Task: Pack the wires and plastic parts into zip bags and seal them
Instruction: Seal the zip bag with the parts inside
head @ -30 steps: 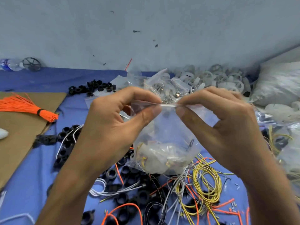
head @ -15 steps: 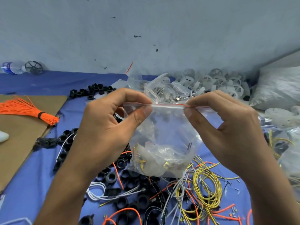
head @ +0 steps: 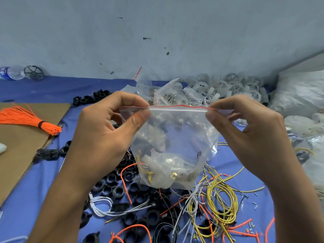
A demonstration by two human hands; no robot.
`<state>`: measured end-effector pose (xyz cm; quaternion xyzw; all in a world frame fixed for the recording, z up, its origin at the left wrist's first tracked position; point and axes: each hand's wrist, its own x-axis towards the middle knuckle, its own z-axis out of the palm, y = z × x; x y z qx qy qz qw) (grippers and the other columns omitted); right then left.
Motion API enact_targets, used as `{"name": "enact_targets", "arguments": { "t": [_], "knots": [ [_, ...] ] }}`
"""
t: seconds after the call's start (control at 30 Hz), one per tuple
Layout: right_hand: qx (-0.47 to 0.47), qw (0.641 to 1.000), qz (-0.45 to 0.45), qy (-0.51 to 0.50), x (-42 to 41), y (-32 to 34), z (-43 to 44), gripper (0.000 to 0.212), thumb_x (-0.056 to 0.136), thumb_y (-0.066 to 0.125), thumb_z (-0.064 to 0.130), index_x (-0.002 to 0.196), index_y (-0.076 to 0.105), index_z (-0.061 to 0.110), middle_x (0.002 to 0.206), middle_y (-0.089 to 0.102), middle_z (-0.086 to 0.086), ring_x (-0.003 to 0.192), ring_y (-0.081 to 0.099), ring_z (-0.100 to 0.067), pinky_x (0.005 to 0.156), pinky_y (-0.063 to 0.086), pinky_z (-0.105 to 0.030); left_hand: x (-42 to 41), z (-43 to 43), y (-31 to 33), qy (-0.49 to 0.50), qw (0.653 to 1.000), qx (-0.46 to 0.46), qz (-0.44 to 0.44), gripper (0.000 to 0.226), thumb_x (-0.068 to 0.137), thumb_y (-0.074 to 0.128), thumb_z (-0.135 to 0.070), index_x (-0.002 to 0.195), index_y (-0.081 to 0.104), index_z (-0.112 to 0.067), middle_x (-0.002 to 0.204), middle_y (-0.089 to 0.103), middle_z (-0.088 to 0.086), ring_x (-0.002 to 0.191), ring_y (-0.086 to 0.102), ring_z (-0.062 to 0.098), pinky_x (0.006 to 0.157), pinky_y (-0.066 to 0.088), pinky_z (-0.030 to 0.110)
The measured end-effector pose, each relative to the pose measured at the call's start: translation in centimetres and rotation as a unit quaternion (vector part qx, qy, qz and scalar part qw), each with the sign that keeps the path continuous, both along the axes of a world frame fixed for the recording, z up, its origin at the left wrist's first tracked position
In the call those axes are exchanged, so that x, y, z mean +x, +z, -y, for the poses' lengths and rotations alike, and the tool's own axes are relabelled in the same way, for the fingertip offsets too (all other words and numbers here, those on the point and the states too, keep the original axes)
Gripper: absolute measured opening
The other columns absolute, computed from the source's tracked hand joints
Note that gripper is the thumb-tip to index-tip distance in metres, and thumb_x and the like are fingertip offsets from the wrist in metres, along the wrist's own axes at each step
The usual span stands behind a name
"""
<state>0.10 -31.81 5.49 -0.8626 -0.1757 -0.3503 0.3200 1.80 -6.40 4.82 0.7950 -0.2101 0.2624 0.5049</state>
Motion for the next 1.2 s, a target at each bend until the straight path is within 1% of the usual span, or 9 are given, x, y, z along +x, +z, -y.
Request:
{"name": "enact_targets", "arguments": {
  "t": [0.3, 0.4, 0.5, 0.63, 0.77, 0.83, 0.93, 1.07, 1.2],
  "knots": [
    [0.046, 0.999, 0.016, -0.02, 0.4, -0.1, 0.7, 0.01, 0.086, 0.075, 0.028, 0.087, 0.066, 0.026, 0.079, 0.065, 0.02, 0.069, 0.06, 0.0, 0.067, 0.04, -0.004, 0.0, -0.1, 0.0, 0.019, 1.0, 0.002, 0.002, 0.005, 0.087, 0.072, -0.042, 0.091, 0.069, -0.043, 0.091, 0.07, -0.009, 0.068, 0.055, 0.038, 0.06, 0.044, 0.041],
    [0.05, 0.999, 0.015, -0.014, 0.4, -0.1, 0.8, 0.008, 0.088, 0.074, 0.029, 0.089, 0.066, 0.027, 0.079, 0.064, 0.021, 0.07, 0.061, 0.0, 0.068, 0.045, -0.008, 0.1, -0.1, -0.1, 0.012, 1.0, -0.02, -0.007, 0.005, 0.087, 0.072, -0.041, 0.091, 0.068, -0.041, 0.092, 0.071, -0.016, 0.071, 0.063, 0.021, 0.064, 0.052, 0.034],
    [0.06, 0.998, 0.001, -0.007, 0.5, -0.2, 0.8, 0.004, 0.09, 0.067, 0.033, 0.093, 0.065, 0.032, 0.084, 0.065, 0.019, 0.074, 0.063, -0.006, 0.068, 0.051, -0.024, 0.3, -0.1, -0.1, 0.008, 0.999, -0.028, -0.016, 0.006, 0.088, 0.072, -0.037, 0.092, 0.068, -0.037, 0.093, 0.071, -0.02, 0.089, 0.067, 0.0, 0.074, 0.054, 0.021],
    [0.056, 0.998, -0.004, -0.005, 0.4, -0.3, 0.7, 0.002, 0.092, 0.064, 0.03, 0.094, 0.064, 0.03, 0.087, 0.064, 0.017, 0.076, 0.062, -0.009, 0.069, 0.05, -0.029, 0.0, -0.1, 0.2, 0.013, 0.999, -0.024, -0.017, 0.006, 0.089, 0.072, -0.034, 0.093, 0.068, -0.035, 0.094, 0.071, -0.019, 0.089, 0.067, 0.001, 0.073, 0.054, 0.022],
    [0.05, 0.999, -0.009, 0.0, 0.2, 0.0, 0.4, 0.002, 0.091, 0.064, 0.029, 0.093, 0.064, 0.028, 0.088, 0.063, 0.017, 0.077, 0.06, -0.008, 0.069, 0.049, -0.027, -0.4, -0.2, 0.4, 0.056, 0.998, 0.017, -0.005, 0.008, 0.091, 0.073, -0.033, 0.095, 0.068, -0.038, 0.094, 0.07, -0.016, 0.072, 0.061, 0.019, 0.06, 0.049, 0.027],
    [0.063, 0.998, -0.014, 0.017, 0.1, 0.1, -0.1, 0.002, 0.091, 0.065, 0.028, 0.093, 0.063, 0.028, 0.088, 0.064, 0.017, 0.076, 0.061, -0.008, 0.069, 0.049, -0.026, -0.6, -0.2, 0.7, 0.101, 0.991, 0.081, 0.022, 0.017, 0.09, 0.073, -0.026, 0.102, 0.069, -0.037, 0.097, 0.067, -0.019, 0.084, 0.057, 0.007, 0.07, 0.043, 0.012],
    [0.072, 0.996, -0.016, 0.051, -0.3, 0.3, -1.5, 0.006, 0.09, 0.066, 0.025, 0.092, 0.063, 0.03, 0.087, 0.064, 0.016, 0.076, 0.061, -0.009, 0.069, 0.049, -0.024, -1.0, 0.2, 1.2, 0.151, 0.973, 0.165, 0.064, 0.026, 0.089, 0.073, -0.015, 0.113, 0.071, -0.026, 0.107, 0.064, -0.015, 0.103, 0.053, 0.009, 0.087, 0.037, 0.012],
    [0.086, 0.993, -0.03, 0.082, -0.7, 0.0, -3.4, 0.003, 0.089, 0.067, 0.024, 0.091, 0.065, 0.027, 0.083, 0.063, 0.014, 0.076, 0.061, -0.013, 0.065, 0.049, -0.029, -1.9, 1.3, 1.4, 0.069, 0.987, 0.14, 0.048, 0.019, 0.093, 0.071, -0.023, 0.112, 0.071, -0.027, 0.106, 0.067, -0.017, 0.078, 0.052, -0.015, 0.067, 0.036, 0.002],
    [0.122, 0.985, -0.062, 0.104, -0.8, -0.2, -4.1, 0.003, 0.09, 0.065, 0.027, 0.091, 0.063, 0.028, 0.084, 0.063, 0.016, 0.08, 0.061, -0.014, 0.061, 0.053, -0.034, -2.2, 1.9, 1.4, 0.003, 0.995, 0.098, 0.002, 0.008, 0.092, 0.07, -0.032, 0.099, 0.072, -0.03, 0.092, 0.068, -0.019, 0.087, 0.061, -0.004, 0.065, 0.041, 0.008]
  ]
}}
